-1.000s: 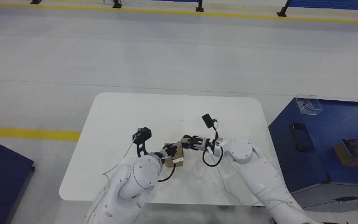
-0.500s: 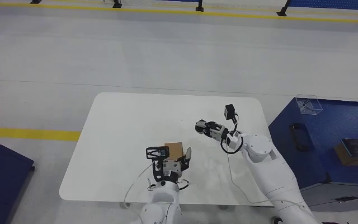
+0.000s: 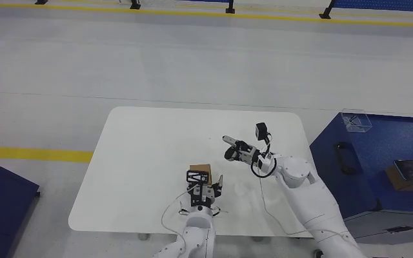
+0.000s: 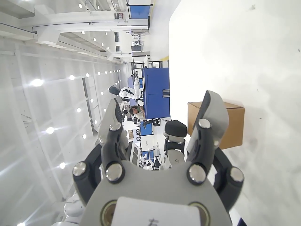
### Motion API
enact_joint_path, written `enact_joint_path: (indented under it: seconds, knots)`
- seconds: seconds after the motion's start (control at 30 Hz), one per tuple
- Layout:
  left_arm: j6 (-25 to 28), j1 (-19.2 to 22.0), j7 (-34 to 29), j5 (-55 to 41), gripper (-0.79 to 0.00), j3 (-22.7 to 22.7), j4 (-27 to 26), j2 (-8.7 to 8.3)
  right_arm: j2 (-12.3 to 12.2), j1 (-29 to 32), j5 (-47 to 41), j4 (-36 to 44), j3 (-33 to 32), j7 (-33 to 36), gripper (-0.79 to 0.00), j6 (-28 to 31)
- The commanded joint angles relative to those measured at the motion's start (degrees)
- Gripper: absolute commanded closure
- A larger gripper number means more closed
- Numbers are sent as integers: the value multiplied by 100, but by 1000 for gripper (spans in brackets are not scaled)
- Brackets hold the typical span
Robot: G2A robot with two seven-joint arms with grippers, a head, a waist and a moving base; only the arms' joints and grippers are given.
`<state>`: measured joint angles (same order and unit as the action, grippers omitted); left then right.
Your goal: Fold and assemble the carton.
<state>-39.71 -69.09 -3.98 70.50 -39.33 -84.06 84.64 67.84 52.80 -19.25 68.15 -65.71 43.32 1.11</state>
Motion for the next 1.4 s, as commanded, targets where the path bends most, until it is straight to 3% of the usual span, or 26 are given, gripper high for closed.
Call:
enact_joint_path:
  seconds: [0.0,0.3,0.83,1.37]
  knots:
    - [-14,-59,96,35,-785,-40,40,14,6,-5,17,-1,19,-6,-610,-8]
    - [-12,-193,185,47,-785,-163,252,109,18,25,122,67,62,-9,-668,-53]
    - [-109,132,-285,178,-785,-381,798,324,0,125,199,376,-15,8,-680,-265]
    - [331,71,-373,16,-785,-657,865,434,20,108,142,386,3,68,-668,-304]
